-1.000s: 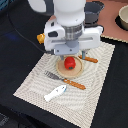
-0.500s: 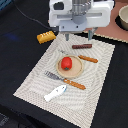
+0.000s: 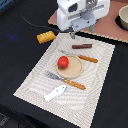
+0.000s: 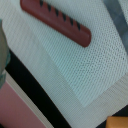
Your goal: Interact with the objects in diverse but meaningful ways.
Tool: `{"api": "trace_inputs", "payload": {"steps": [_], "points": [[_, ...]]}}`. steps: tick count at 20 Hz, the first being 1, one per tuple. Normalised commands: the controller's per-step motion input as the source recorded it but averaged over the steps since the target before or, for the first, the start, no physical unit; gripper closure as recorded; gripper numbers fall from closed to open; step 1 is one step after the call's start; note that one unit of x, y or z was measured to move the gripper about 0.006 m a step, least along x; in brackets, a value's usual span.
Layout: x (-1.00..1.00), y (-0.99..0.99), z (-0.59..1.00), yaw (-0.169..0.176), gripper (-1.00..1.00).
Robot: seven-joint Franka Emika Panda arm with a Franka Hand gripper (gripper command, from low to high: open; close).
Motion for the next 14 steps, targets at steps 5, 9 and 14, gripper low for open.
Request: {"api": "trace_inputs", "payload": {"steps": [5,9,14], "points": [[0.11,0.18,-0.08,0.262,-1.00],[0.10,0.04,-0.01,0.186,-1.00],[0.14,0.03,-0.03,0.068,-1.00]]}}
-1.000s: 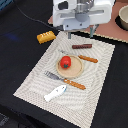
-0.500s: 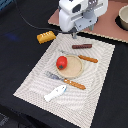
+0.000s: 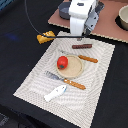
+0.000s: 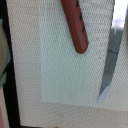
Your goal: Interact with the objects in diverse but meaningful ways.
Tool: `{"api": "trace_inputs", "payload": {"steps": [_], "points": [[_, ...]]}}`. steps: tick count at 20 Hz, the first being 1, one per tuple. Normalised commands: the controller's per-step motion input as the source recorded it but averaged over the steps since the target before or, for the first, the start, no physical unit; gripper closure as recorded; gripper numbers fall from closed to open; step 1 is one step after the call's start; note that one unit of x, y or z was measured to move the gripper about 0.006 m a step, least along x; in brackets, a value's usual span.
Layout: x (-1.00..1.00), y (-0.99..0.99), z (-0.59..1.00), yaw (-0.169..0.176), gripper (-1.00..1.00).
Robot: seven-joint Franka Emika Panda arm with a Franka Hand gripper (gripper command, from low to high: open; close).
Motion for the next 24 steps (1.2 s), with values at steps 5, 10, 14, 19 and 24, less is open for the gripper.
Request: {"api": "trace_inputs", "payload": {"steps": [5,10,14,19,24], "points": [[0.21,0.13,-0.19,0.012,-1.00],[0.14,0.12,-0.33,0.016,-1.00],[0.12,0.19,-0.31,0.024,-1.00],[0.21,0.29,-0.21,0.040,-1.00],[0.27,0.36,-0.19,0.046,-1.00]]}}
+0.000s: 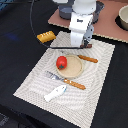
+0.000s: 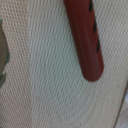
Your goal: Interact with the objects in diverse but meaningful ways.
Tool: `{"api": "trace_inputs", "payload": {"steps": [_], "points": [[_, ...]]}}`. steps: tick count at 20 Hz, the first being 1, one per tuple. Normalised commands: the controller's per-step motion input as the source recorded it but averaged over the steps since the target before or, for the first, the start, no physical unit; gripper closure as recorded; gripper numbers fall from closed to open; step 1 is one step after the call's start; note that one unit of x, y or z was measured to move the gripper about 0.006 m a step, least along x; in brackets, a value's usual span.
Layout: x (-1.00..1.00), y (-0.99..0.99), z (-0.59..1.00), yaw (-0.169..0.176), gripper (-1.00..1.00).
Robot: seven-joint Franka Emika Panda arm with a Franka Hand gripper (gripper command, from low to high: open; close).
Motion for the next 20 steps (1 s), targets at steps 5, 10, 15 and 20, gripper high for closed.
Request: {"api": "trace_inputs", "payload": {"steps": [5,10,15,20], "points": [[0.22,0.30,-0.23,0.039,-1.00],[0.21,0.23,-0.14,0.027,1.00],[0.25,0.19,-0.07,0.011,1.00],[0.26,0.15,-0.05,0.000,1.00]]}}
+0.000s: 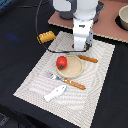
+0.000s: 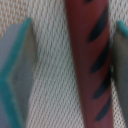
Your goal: Interact with the objects in diverse but meaningful ways.
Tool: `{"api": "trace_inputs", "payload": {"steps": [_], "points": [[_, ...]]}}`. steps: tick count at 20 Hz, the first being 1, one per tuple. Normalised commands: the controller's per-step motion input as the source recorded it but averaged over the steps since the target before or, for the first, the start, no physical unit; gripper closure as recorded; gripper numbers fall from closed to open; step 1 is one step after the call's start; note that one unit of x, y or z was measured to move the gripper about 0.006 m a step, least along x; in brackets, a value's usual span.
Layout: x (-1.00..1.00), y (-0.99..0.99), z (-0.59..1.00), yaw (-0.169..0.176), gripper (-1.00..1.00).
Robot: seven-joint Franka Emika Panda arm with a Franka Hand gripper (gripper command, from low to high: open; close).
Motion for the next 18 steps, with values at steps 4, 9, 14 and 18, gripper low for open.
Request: {"api": "trace_inputs", "payload": {"steps": [4,9,14,18], "points": [[0.07,0.00,-0.03,0.000,1.00],[-0.27,0.00,0.18,0.009,1.00],[-0.90,-0.11,0.90,-0.001,1.00],[-0.83,-0.15,0.98,-0.010,1.00]]}}
